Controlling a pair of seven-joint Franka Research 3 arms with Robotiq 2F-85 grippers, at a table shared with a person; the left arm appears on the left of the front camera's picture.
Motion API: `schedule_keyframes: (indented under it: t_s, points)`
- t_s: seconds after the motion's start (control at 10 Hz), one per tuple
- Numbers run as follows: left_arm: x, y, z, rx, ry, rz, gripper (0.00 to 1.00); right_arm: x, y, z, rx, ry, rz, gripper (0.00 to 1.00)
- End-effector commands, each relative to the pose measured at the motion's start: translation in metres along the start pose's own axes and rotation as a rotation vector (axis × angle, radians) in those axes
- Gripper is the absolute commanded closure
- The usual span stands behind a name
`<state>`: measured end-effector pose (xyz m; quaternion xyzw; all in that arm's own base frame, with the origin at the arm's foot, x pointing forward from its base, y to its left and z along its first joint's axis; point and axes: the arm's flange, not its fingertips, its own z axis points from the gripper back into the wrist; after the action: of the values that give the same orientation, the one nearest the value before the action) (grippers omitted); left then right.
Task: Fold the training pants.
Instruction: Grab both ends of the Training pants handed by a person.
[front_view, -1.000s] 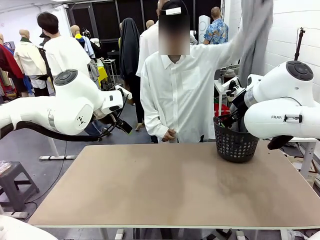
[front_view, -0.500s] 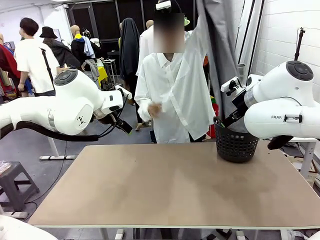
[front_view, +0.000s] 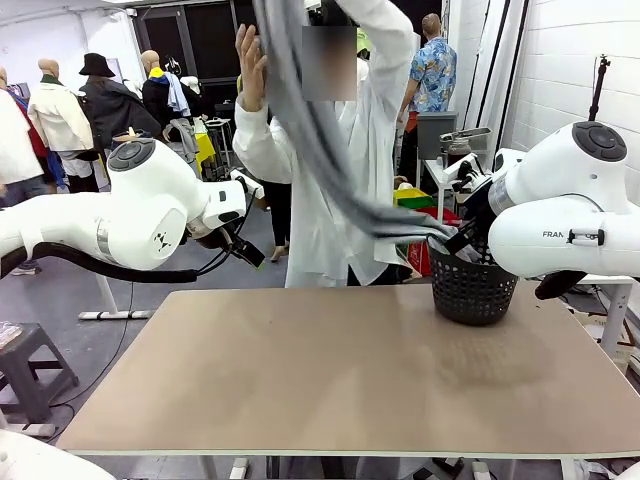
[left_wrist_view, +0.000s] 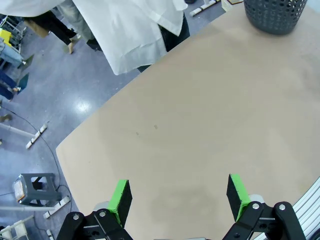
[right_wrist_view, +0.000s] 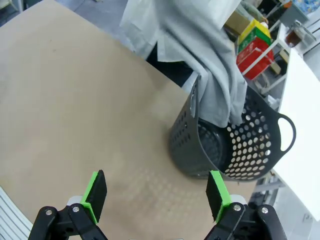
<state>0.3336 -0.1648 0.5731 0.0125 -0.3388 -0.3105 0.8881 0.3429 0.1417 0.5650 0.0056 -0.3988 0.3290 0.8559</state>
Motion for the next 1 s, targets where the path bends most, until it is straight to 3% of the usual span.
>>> schedule_keyframes:
  t_s: [0.0,0.9]
  points:
    - [0.0013,0.0008,-0.0016,0.004,-0.01,0.0,0.0,0.0004,0.0001,-0.0003,0.0,-0.003,0.001,0.0]
    - [0.0013,0.0008,-0.0016,0.004,-0.01,0.0,0.0,0.0004,0.0001,-0.0003,0.0,-0.003,0.001,0.0]
